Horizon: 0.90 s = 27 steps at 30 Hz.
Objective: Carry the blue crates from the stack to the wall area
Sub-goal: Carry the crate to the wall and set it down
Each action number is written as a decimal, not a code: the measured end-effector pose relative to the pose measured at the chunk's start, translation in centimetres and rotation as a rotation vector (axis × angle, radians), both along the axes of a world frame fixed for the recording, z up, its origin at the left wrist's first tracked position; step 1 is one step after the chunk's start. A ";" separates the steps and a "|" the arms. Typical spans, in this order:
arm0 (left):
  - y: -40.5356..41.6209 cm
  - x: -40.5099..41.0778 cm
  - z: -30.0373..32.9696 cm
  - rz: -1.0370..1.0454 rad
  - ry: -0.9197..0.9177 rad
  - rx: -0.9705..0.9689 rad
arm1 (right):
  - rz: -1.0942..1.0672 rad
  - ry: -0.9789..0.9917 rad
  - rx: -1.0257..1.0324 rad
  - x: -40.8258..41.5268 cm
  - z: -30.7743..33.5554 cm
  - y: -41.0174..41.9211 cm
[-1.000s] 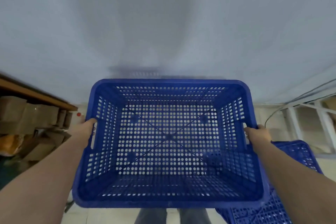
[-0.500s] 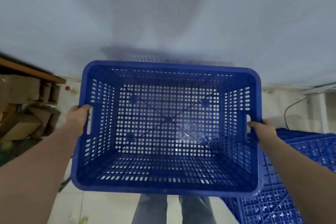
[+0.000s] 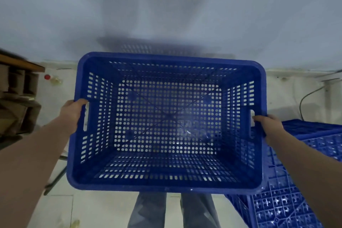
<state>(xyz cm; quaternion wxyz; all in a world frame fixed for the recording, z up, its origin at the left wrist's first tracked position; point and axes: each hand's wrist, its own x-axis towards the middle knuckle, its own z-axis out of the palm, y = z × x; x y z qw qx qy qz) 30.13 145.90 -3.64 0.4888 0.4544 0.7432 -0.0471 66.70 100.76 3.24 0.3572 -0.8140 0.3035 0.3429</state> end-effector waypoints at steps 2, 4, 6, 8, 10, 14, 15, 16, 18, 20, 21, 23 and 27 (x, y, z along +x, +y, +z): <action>-0.3 0.7 0.1 -0.027 -0.022 -0.023 | -0.002 0.001 -0.009 0.0 -1.3 0.1; -1.1 2.1 1.1 -0.028 -0.027 -0.042 | -0.011 -0.001 -0.005 0.0 -2.6 0.5; -2.1 3.7 2.6 -0.029 -0.026 -0.033 | -0.005 -0.005 -0.006 0.2 -3.9 1.0; -2.5 4.8 3.0 -0.047 -0.013 -0.049 | 0.000 -0.005 -0.004 0.6 -4.8 1.3; -2.5 5.3 3.1 -0.026 -0.011 -0.094 | 0.019 -0.002 0.004 1.2 -5.5 1.7; -2.5 5.8 2.3 -0.008 -0.045 -0.167 | 0.054 0.003 0.006 2.4 -7.1 2.4; -2.7 6.0 2.1 -0.012 -0.054 -0.184 | 0.056 0.012 0.001 2.6 -7.4 2.6; -2.9 6.1 1.6 -0.015 -0.055 -0.194 | 0.063 0.023 -0.004 2.9 -7.8 2.6; -3.3 6.3 0.5 -0.015 -0.053 -0.203 | 0.084 0.043 -0.017 3.3 -8.5 2.6; -3.6 6.7 -0.3 -0.016 -0.063 -0.189 | 0.084 0.048 -0.019 3.7 -9.2 2.5; -3.6 7.1 -0.5 -0.026 -0.066 -0.182 | 0.080 0.048 -0.018 3.8 -9.5 2.5; -3.4 8.1 -1.0 -0.041 -0.078 -0.176 | 0.074 0.042 -0.021 4.0 -9.9 2.6; -2.5 9.6 -1.6 -0.068 -0.101 -0.179 | 0.096 0.032 -0.013 4.4 -10.6 2.9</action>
